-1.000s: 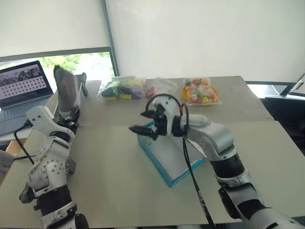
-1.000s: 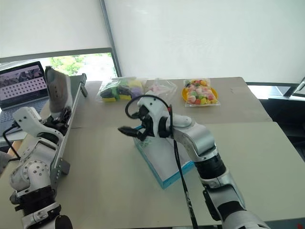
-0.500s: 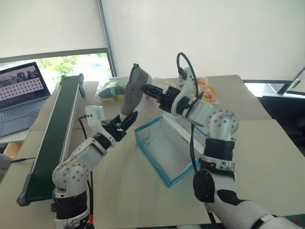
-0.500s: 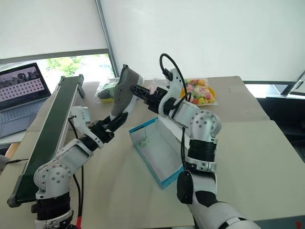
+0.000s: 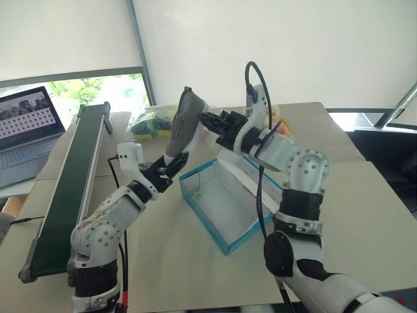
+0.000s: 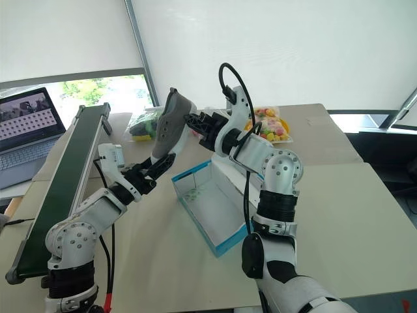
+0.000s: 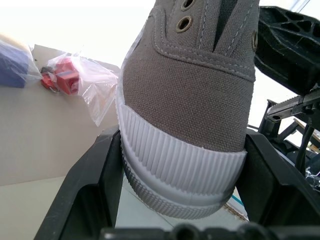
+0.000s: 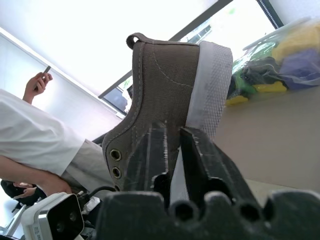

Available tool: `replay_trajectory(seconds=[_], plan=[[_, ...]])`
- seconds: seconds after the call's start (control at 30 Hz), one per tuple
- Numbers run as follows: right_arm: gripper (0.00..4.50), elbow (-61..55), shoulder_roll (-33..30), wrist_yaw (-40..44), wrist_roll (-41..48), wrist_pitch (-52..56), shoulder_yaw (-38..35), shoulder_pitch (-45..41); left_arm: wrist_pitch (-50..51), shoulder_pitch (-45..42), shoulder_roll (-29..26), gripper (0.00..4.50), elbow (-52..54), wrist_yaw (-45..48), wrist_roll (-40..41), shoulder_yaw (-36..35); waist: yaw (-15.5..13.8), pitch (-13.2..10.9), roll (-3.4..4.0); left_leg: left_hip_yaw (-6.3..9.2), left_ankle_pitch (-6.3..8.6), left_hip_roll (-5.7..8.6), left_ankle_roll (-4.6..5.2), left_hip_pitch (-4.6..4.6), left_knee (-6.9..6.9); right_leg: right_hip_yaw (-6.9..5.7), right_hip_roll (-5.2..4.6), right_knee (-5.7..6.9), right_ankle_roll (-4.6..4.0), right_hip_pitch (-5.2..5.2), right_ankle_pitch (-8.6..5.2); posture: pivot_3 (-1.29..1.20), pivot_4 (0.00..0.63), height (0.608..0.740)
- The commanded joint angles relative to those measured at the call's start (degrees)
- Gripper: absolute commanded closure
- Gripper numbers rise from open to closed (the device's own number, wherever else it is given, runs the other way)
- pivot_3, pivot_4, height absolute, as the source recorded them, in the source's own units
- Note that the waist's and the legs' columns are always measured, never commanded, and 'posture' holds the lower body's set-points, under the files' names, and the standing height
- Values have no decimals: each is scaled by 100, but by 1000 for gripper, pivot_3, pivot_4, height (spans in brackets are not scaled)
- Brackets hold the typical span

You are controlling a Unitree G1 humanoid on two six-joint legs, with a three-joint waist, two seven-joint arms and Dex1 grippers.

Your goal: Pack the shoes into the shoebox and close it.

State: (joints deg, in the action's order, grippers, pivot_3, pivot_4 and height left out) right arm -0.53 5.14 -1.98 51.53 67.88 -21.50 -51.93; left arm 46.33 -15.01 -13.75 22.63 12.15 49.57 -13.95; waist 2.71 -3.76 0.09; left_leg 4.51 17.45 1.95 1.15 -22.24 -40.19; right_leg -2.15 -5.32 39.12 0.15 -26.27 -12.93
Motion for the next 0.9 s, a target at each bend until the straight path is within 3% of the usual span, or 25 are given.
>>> replay_trajectory(seconds=[0.03, 0.23, 0.33, 0.47, 0.8, 0.9], plan=[[4447, -221, 295, -28, 316, -119, 125, -35, -186, -126, -27, 1682, 118, 84, 84, -44, 1, 0, 1, 3, -1, 1, -2, 0, -2, 1, -2, 0, 0, 0, 0, 0, 150, 640], [4447, -322, -129, 6, -187, -287, 677, 93, -200, -90, -12, 1682, 83, 61, 60, -58, -2, 1, 2, 2, 0, 14, -1, -1, -7, 6, -14, 0, 0, 1, 0, 0, 150, 640], [4447, -268, -148, -103, -216, -396, 597, 96, -204, -50, -11, 1682, 83, 64, 56, -57, -3, 0, 2, 2, 0, 15, -1, -1, -7, 7, -14, 0, 0, 2, 0, 0, 150, 640], [3408, -329, -230, -153, -68, -310, 377, 54, -182, -40, -13, 1682, 92, 46, 80, -53, -8, 0, 2, 3, 0, 13, -1, -3, -8, 8, -13, 0, 0, 2, 0, 0, 150, 640], [8, -264, -568, -384, 118, -121, 43, -49, -193, -91, 9, 1682, 26, 54, 53, -10, -10, 0, 2, 2, 1, 12, 1, -5, -8, 7, -12, -2, 0, 2, 0, 0, 150, 640], [8, -100, -557, -347, 142, -42, 23, 85, -197, -134, 4, 1682, 12, 76, 49, 8, -3, 0, 2, 0, 1, 11, 2, -5, -8, 7, -11, -2, 0, 2, 0, 0, 150, 640]])
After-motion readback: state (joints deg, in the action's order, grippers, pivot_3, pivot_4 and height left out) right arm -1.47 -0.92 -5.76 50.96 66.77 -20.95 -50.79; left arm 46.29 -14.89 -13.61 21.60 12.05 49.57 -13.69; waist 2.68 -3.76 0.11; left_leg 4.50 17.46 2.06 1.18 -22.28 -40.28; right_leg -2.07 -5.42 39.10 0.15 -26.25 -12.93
